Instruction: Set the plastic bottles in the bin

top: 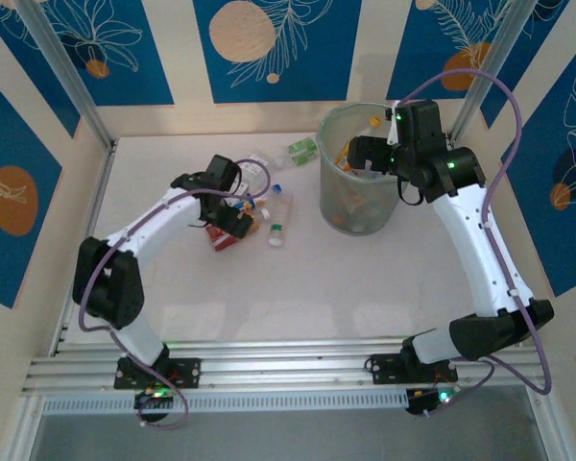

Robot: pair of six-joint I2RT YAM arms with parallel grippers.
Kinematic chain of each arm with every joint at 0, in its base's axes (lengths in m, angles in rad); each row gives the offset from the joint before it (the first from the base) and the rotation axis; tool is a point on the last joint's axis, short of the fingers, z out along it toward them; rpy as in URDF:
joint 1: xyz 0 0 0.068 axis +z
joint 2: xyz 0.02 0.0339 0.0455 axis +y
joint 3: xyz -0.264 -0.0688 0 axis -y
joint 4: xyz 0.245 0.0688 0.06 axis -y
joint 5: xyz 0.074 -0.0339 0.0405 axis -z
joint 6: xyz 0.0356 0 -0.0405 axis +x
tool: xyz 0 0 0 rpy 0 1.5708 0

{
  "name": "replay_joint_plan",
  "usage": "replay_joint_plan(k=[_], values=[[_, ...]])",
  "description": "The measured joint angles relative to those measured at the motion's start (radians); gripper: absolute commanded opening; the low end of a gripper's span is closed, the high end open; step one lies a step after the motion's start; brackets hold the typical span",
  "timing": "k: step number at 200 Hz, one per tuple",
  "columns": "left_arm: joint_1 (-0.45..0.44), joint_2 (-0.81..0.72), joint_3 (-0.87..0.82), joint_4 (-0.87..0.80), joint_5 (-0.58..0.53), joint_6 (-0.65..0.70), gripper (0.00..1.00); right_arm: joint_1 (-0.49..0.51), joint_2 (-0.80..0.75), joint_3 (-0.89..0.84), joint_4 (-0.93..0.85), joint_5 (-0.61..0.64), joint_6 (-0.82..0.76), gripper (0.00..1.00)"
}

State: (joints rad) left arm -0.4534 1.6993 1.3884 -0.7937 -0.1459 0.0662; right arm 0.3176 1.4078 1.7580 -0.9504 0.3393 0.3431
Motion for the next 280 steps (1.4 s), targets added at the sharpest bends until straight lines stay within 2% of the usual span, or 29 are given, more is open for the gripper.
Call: replay_joint_plan(k=[73, 159, 242, 280], values=[[0.020, 0.114, 0.028, 0.000, 0.015, 0.024, 0.96, 0.024, -0.031, -0.014, 0.021, 0.005, 0.024, 0.99], [0.024, 0.157, 0.034, 0.001, 0.068, 0.020, 0.82, 0.042, -0.031, -0.020, 0.023, 0.023, 0.024, 0.99], [-0.002, 0.148, 0.007, 0.011, 0.058, 0.011, 0.83, 0.048, -0.030, -0.037, 0.032, 0.026, 0.024, 0.99], [-0.024, 0.138, -0.011, 0.008, 0.011, 0.005, 0.93, 0.050, -0.030, -0.039, 0.047, 0.026, 0.025, 0.99]])
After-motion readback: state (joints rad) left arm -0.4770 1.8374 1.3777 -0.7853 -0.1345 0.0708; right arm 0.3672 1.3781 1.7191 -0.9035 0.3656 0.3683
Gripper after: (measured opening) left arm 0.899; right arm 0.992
